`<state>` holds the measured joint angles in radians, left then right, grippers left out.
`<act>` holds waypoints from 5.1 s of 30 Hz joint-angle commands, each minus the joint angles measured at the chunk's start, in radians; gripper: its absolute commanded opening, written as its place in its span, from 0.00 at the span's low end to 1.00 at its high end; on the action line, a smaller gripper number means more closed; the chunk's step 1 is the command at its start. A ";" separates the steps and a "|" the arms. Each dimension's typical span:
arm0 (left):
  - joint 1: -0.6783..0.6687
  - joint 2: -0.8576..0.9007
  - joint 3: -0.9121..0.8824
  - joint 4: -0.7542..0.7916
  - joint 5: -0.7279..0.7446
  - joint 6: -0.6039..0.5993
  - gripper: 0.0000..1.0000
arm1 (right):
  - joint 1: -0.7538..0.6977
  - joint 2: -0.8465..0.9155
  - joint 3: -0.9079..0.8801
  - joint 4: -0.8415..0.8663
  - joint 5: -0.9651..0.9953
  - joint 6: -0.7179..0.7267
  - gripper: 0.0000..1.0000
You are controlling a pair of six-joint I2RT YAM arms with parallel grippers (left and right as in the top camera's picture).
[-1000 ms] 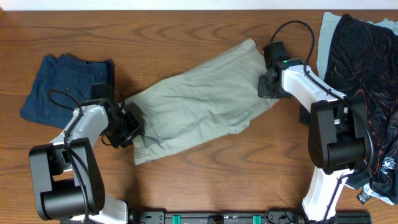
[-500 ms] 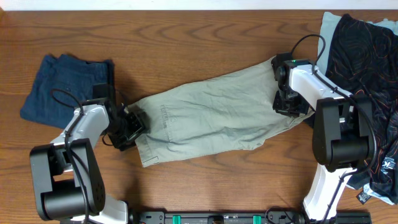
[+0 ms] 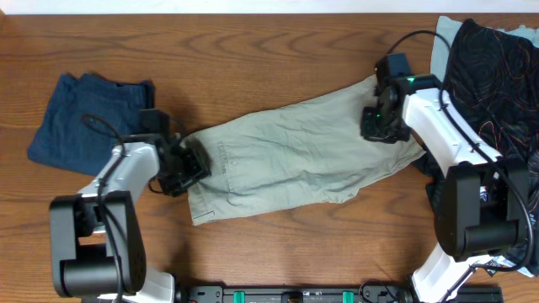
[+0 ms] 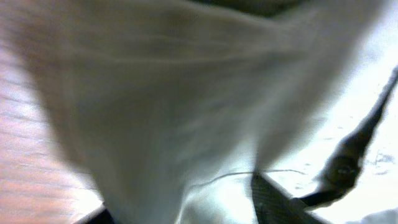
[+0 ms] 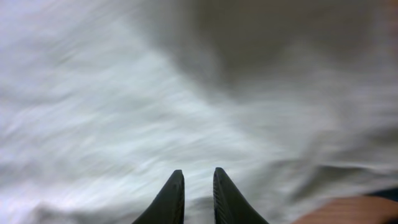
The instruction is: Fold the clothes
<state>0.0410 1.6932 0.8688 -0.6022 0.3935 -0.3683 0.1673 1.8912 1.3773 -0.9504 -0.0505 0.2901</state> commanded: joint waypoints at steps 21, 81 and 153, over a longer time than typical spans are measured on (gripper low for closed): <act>0.051 -0.084 0.462 -0.564 -0.067 0.064 0.06 | 0.428 0.013 -0.224 0.276 -0.359 -0.093 0.05; 0.052 -0.326 0.523 -0.354 0.448 -0.099 0.06 | 0.576 0.037 -0.223 0.602 -0.310 0.085 0.20; -0.464 -0.100 0.521 0.125 0.197 -0.363 0.43 | 0.282 -0.047 -0.414 0.224 0.044 0.158 0.54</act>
<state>-0.4515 1.6009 1.3594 -0.4812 0.5953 -0.7582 0.4984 1.7950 1.0046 -0.6746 -0.0280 0.4561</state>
